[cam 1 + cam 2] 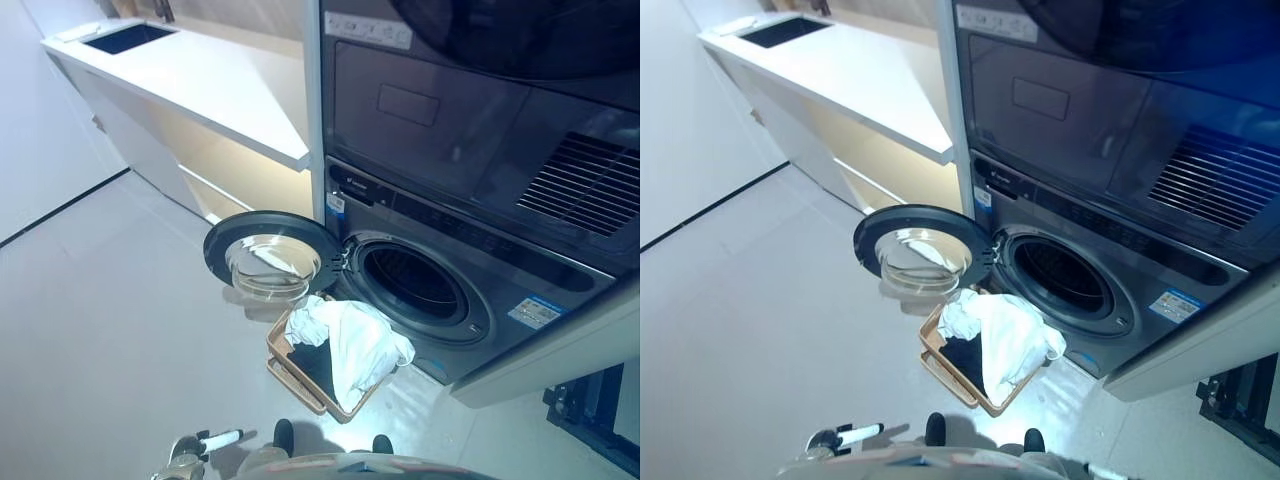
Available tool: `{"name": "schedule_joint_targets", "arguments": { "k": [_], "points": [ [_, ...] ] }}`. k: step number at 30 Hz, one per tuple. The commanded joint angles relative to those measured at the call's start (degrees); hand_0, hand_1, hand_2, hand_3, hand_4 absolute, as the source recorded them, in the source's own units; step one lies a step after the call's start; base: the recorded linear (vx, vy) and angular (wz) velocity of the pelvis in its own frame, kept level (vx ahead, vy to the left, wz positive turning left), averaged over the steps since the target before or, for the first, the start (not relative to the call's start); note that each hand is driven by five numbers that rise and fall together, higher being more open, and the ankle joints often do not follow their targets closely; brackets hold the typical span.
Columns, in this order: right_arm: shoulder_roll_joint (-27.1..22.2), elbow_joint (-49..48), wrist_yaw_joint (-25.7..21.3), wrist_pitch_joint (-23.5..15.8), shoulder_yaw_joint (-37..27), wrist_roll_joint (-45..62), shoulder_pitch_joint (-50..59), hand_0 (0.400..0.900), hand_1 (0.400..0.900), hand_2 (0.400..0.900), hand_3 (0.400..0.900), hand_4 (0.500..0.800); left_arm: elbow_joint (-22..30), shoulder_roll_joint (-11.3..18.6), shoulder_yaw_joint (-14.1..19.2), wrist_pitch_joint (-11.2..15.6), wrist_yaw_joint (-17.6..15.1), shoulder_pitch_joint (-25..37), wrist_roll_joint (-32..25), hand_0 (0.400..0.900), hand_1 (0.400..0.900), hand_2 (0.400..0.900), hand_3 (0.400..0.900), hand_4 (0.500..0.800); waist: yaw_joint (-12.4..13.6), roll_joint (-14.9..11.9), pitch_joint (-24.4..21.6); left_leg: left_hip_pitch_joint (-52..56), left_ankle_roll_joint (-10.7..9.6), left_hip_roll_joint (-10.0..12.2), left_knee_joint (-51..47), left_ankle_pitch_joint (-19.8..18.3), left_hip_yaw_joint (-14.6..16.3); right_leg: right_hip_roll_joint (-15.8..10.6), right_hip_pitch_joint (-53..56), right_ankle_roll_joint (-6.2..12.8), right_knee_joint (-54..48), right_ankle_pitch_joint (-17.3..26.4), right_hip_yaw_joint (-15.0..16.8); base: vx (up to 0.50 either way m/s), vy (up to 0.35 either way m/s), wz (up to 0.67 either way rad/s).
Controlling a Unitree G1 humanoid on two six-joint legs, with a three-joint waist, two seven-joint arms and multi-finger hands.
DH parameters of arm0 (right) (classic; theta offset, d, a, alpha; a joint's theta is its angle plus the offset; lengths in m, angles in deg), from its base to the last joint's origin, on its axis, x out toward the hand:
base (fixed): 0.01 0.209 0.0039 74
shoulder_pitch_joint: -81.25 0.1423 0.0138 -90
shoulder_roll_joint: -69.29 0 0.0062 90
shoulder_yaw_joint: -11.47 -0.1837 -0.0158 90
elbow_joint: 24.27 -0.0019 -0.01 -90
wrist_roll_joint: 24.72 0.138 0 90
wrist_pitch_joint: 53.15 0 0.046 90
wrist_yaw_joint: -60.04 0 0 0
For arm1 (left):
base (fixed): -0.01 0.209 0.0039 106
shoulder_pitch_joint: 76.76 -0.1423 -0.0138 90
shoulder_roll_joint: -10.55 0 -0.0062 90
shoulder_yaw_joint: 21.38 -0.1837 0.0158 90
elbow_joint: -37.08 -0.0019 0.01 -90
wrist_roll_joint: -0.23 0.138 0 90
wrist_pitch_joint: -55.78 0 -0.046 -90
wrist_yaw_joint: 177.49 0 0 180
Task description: Put the clothes in the basket into the washing machine.
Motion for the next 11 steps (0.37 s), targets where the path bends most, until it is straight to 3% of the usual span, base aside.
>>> {"name": "schedule_joint_targets", "arguments": {
  "k": [1,11],
  "points": [
    [-4.0,2.9,-0.8,-0.1,2.9,-3.7,1.9,0.900,0.900,0.900,0.900,0.800,-4.6,2.1,-1.4,-0.4,-0.1,0.8,3.7,0.900,0.900,0.900,0.900,0.800,0.6,0.8,-0.5,-0.7,3.2,-2.2,0.2,-4.8,-3.7,3.0,2.0,-4.03,0.3,0.2,-2.9,-0.01,-0.033,-0.09],
    [-2.8,1.6,0.0,0.4,5.5,-5.1,4.1,0.900,0.900,0.900,0.900,0.800,-5.6,2.7,-2.9,-0.2,0.3,0.6,3.9,0.900,0.900,0.900,0.900,0.800,0.6,0.2,-1.1,0.2,3.6,-2.2,0.2,-4.9,-4.0,3.5,2.7,-4.20,0.3,0.5,-2.3,-0.01,-0.013,-0.02]
  ]
}}
